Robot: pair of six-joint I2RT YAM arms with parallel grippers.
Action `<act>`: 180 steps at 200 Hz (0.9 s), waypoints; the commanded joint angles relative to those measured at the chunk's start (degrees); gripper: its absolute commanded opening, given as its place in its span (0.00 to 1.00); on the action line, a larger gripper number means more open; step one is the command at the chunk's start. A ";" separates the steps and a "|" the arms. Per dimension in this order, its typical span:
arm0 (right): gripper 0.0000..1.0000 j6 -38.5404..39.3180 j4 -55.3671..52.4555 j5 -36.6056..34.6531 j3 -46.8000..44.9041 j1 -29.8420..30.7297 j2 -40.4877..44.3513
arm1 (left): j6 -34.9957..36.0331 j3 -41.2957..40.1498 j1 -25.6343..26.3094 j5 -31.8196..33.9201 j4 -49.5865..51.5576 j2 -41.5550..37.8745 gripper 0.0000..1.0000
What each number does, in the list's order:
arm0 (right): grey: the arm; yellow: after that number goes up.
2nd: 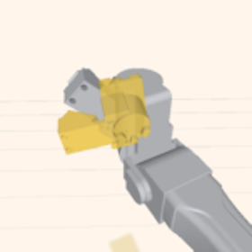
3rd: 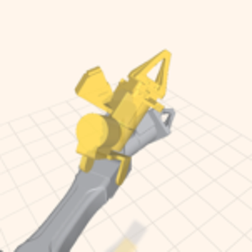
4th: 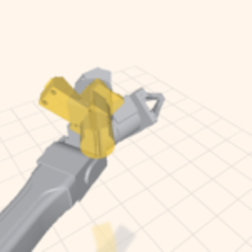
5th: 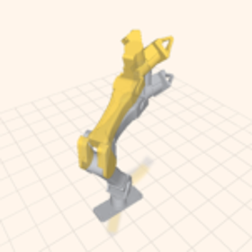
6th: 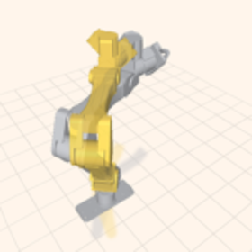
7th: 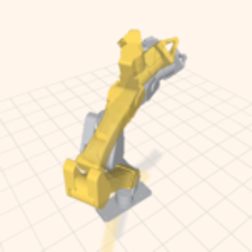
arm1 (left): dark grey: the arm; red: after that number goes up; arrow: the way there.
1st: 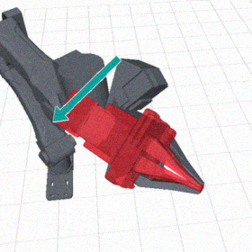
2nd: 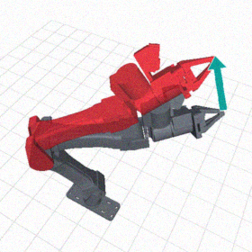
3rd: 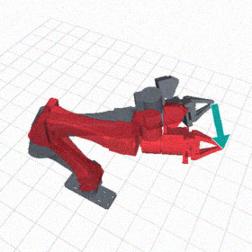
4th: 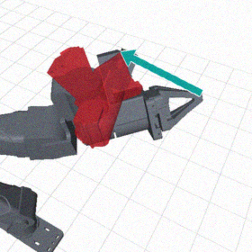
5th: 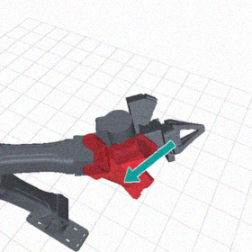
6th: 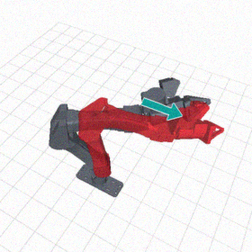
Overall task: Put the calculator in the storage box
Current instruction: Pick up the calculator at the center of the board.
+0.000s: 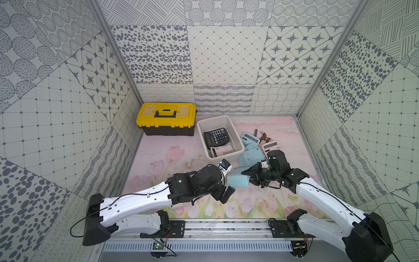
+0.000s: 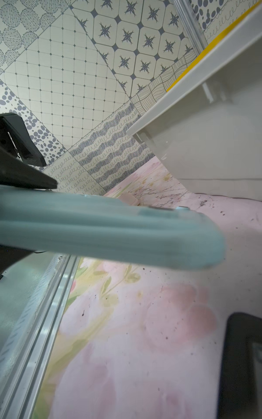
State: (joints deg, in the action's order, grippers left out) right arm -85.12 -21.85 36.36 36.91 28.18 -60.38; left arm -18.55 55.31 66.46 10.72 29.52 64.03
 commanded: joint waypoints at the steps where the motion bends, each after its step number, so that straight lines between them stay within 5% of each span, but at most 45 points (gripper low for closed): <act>1: 0.12 -0.96 1.38 2.99 2.53 -0.30 -0.76 | 14.85 1.54 3.77 10.90 -0.08 3.91 1.00; 128: 0.12 -2.40 1.46 4.56 2.56 -0.46 -1.76 | 26.84 5.15 9.99 27.22 -1.60 17.19 0.87; 180: 0.13 -3.09 1.63 5.13 2.11 -0.43 -1.41 | 29.47 6.00 10.56 31.49 -5.55 20.84 0.66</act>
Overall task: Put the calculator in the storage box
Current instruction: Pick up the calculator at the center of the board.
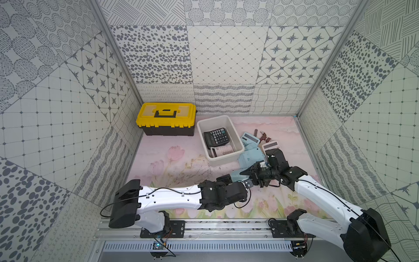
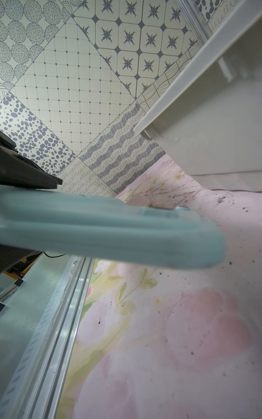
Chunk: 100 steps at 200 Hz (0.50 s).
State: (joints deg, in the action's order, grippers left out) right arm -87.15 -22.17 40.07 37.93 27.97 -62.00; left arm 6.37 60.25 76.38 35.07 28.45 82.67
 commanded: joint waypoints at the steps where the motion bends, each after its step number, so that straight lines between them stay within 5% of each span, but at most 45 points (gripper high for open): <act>1: 0.13 -1.07 1.96 1.41 1.09 -0.25 0.25 | 4.63 1.08 0.67 7.18 -4.55 2.30 0.66; 35: 0.13 -1.94 2.61 1.54 0.31 -0.19 0.72 | 6.54 1.46 1.14 9.77 -6.29 4.67 0.45; 100: 0.13 -3.54 4.33 1.90 -0.32 -0.15 0.87 | 8.66 2.46 1.62 11.90 -8.74 7.64 0.25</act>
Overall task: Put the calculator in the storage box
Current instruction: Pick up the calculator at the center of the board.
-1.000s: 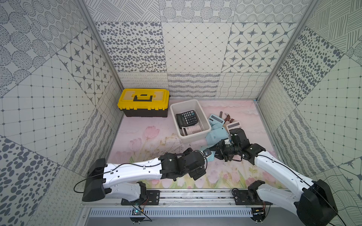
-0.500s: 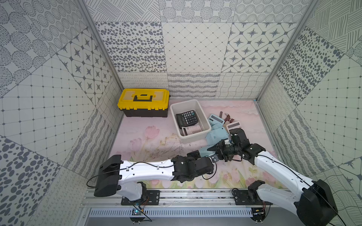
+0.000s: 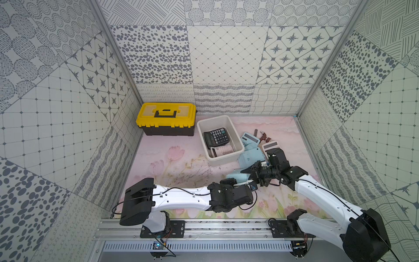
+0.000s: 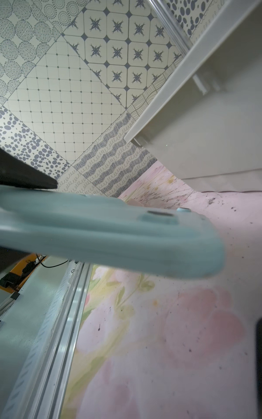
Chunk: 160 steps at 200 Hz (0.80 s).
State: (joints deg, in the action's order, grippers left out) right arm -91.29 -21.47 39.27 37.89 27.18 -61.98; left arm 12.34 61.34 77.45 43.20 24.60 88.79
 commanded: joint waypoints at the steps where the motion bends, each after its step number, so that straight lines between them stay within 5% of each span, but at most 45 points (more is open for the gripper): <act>1: 0.13 0.59 3.63 2.73 -0.27 0.62 0.87 | 2.73 1.39 0.53 3.79 -4.90 1.58 0.24; 54: 0.17 0.31 3.79 2.32 -0.79 0.55 1.56 | 1.32 2.57 0.52 3.78 -4.94 1.69 0.12; 160: 0.64 1.46 4.34 1.34 -5.10 -2.31 6.92 | -6.14 5.20 -1.69 2.16 -1.74 0.54 0.06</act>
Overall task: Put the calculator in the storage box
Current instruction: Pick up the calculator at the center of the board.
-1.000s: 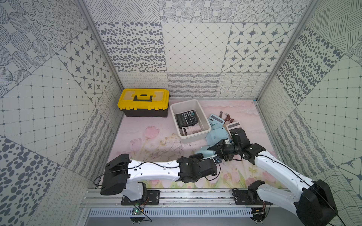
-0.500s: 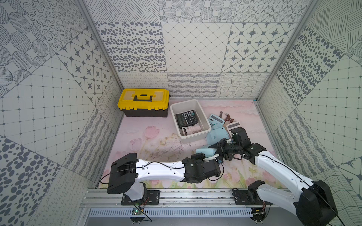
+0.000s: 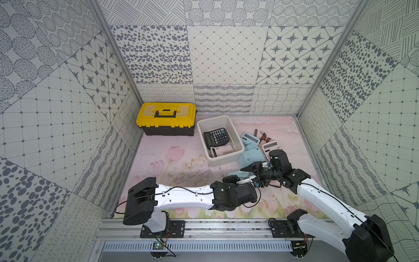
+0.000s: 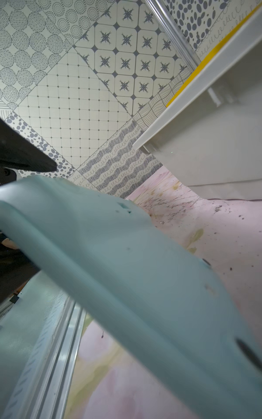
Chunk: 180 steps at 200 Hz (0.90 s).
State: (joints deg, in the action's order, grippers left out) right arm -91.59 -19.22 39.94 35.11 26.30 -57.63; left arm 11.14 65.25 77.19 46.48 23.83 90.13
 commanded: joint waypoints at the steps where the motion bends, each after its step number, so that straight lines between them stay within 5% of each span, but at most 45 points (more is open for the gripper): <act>1: 0.64 1.85 2.08 0.62 -2.42 -1.52 2.67 | -5.05 1.28 -1.47 -1.21 -0.94 -0.81 0.06; 99: 0.68 11.86 2.08 0.39 -2.43 -9.29 8.61 | -10.41 0.53 -5.56 -10.20 0.35 -5.98 0.06; 180: 0.96 31.94 2.08 1.50 -1.11 -15.31 17.74 | -22.56 8.94 -13.95 -25.49 11.71 -9.63 0.00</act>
State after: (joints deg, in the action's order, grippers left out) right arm -68.66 -18.24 41.10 32.29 12.08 -41.67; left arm -2.09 70.52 66.98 30.81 30.72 82.08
